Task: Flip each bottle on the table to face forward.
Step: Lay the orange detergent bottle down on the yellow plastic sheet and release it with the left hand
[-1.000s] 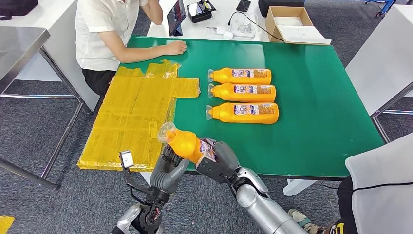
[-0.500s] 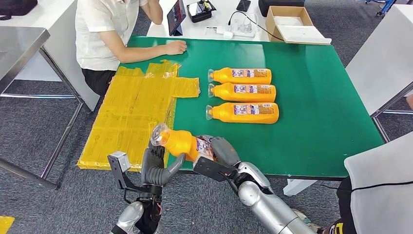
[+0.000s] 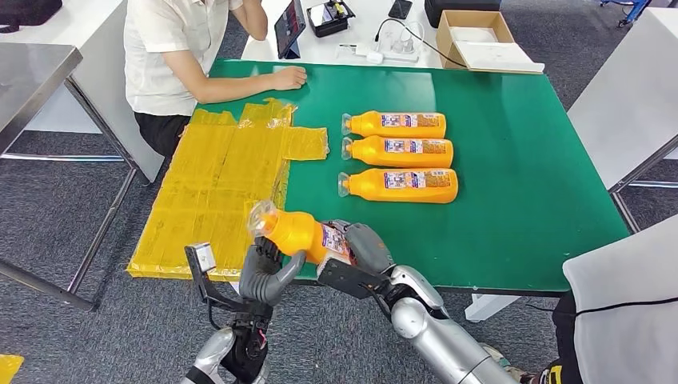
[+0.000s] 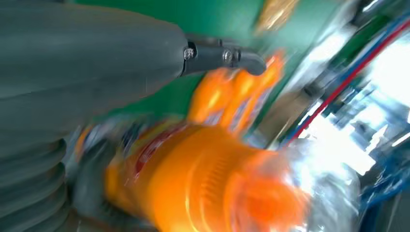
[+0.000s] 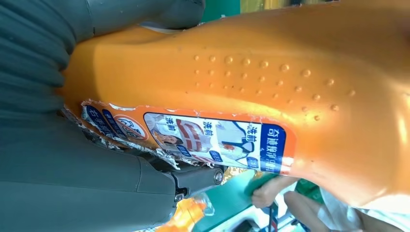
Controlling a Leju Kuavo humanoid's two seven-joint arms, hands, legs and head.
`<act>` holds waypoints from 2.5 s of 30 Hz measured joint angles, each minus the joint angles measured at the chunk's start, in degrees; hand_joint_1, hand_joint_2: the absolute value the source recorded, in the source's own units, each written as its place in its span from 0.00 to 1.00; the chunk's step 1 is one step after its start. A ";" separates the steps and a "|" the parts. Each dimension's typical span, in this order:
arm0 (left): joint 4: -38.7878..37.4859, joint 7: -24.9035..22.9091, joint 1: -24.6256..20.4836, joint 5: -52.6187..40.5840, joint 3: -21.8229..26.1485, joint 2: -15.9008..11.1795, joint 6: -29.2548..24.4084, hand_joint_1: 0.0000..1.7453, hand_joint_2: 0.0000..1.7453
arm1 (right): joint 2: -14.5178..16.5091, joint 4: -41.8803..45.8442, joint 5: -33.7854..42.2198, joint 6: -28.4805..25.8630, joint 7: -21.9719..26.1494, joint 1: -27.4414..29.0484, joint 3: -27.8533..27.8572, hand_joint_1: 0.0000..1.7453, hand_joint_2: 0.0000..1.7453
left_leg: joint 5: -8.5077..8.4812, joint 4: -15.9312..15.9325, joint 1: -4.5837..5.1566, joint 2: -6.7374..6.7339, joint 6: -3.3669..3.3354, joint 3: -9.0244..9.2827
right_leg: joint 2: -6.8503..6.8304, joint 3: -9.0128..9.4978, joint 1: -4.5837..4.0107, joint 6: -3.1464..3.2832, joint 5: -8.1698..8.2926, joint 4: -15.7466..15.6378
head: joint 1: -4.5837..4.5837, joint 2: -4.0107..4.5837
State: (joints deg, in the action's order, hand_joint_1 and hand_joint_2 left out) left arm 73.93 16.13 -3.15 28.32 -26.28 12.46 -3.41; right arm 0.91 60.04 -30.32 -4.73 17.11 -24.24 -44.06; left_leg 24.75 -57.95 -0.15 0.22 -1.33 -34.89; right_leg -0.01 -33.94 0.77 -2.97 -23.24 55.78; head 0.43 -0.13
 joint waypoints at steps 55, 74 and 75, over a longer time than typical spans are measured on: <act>-2.33 -1.01 -0.61 9.28 0.25 -1.99 16.39 1.00 1.00 | 0.67 -3.49 0.33 2.29 2.38 -3.23 -2.61 0.35 1.00 | -0.01 0.00 0.00 0.01 0.00 0.00 | -0.01 -0.01 0.00 -0.01 0.00 0.01 | 0.01 0.00; 0.85 4.53 -0.51 -2.38 -1.81 -1.13 3.68 1.00 1.00 | 0.53 -1.99 -0.09 -0.76 1.68 -2.84 -1.71 0.00 1.00 | -0.01 0.00 0.00 0.01 0.00 -0.01 | -0.01 -0.02 0.00 -0.01 0.01 0.00 | 0.01 0.00; 0.92 4.45 -0.51 -1.96 -1.98 -1.09 3.74 1.00 1.00 | 0.52 -1.88 -0.06 -0.76 1.64 -2.80 -1.64 0.00 1.00 | -0.01 0.00 0.00 0.01 0.00 -0.01 | -0.01 -0.02 0.00 -0.01 0.01 0.00 | 0.01 0.00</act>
State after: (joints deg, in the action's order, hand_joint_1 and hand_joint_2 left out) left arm 74.85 20.58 -3.66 26.36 -28.27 11.38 0.33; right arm 1.43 58.16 -30.38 -5.49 18.75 -27.03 -45.70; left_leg 24.74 -57.95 -0.15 0.22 -1.33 -34.89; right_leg -0.01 -33.97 0.77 -2.97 -23.23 55.79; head 0.43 -0.13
